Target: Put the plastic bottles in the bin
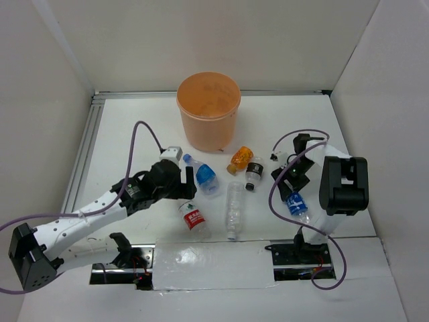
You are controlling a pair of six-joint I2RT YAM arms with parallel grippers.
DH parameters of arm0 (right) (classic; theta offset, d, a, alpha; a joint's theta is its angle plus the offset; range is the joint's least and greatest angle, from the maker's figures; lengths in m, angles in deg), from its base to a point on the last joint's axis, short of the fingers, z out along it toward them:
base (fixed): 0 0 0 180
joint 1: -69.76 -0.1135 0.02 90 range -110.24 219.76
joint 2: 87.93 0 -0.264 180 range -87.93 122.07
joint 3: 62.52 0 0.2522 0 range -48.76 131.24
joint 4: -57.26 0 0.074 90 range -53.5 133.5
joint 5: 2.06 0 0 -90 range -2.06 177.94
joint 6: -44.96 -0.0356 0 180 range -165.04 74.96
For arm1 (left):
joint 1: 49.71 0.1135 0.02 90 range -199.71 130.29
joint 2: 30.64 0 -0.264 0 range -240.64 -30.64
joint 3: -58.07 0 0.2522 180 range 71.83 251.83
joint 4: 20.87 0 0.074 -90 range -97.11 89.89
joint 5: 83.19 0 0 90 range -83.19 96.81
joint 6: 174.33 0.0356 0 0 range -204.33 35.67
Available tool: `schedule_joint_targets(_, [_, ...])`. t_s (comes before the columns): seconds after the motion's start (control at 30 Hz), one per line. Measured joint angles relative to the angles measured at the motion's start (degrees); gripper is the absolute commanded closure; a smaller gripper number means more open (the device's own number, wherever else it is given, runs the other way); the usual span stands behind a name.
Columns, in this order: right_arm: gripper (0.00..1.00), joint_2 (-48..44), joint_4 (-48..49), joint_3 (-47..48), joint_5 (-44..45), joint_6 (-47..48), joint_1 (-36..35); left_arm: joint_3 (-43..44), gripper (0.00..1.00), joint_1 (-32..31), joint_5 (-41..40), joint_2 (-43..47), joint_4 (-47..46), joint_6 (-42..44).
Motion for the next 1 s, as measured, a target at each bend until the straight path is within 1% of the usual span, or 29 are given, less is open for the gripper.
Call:
schedule_joint_targets(0.07, [0.27,0.3,-0.6,-0.3,1.2,-0.4,0.0,-3.0,0.01,-1.7,-0.4,1.3,1.4,-3.3])
schedule_joint_targets(0.1, [0.32,0.3,-0.6,-0.4,1.6,-0.5,0.0,-4.0,0.01,-2.4,-0.6,1.7,1.8,-4.8])
schedule_joint_targets(0.13, [0.47,0.2,-0.6,-0.7,2.1,-0.5,0.0,-4.9,0.01,-3.1,-0.9,2.0,2.1,-6.5])
schedule_joint_targets(0.23, [0.69,-0.1,-0.8,-1.5,3.2,-0.8,-0.1,-6.9,0.01,-4.5,-1.5,2.3,2.0,-10.6])
schedule_joint_targets(0.27, [0.75,-0.2,-0.9,-1.8,3.3,-0.6,-0.1,-7.3,0.01,-4.8,-1.6,2.3,2.1,-11.1])
schedule_joint_targets(0.3, [0.91,-0.2,-1.0,-2.0,3.5,-0.7,-0.2,-7.6,0.01,-5.2,-1.7,2.3,2.1,-12.0])
schedule_joint_targets(0.33, [0.98,-0.3,-1.2,-2.1,3.5,-0.5,-0.2,-7.8,0.01,-5.5,-1.8,2.3,2.1,-12.6])
schedule_joint_targets(0.37, [1.00,-0.5,-1.5,-2.1,3.2,-0.4,-0.2,-7.8,0.01,-5.9,-1.8,2.3,2.1,-13.3])
schedule_joint_targets(0.47, [1.00,-1.5,-3.0,-1.2,1.8,0.0,-0.2,-7.8,0.01,-7.1,-2.0,2.3,2.2,-14.7])
schedule_joint_targets(0.53, [1.00,-2.3,-4.6,1.3,0.4,0.6,-0.2,-7.9,0.01,-7.6,-2.0,2.4,2.6,-15.3])
schedule_joint_targets(0.6, [1.00,-2.6,-6.0,5.8,-1.4,1.3,-0.2,-7.9,0.01,-7.8,-2.0,3.0,3.3,-16.4])
schedule_joint_targets(0.7, [1.00,-3.0,-7.0,16.5,-4.6,2.5,-0.6,-8.7,0.01,-8.2,-2.3,5.7,4.2,-18.4])
schedule_joint_targets(0.77, [1.00,-3.6,-5.6,26.2,-7.9,3.2,-1.1,-9.5,0.01,-8.3,-2.4,7.5,5.1,-21.0])
schedule_joint_targets(0.83, [1.00,-4.3,-3.6,32.5,-9.9,3.3,-1.8,-10.5,0.01,-8.3,-2.4,8.5,5.9,-22.8])
schedule_joint_targets(1.0, [1.00,-5.2,8.9,50.4,-14.2,0.2,-7.1,-11.6,0.01,-8.4,-3.0,7.4,9.0,-27.1])
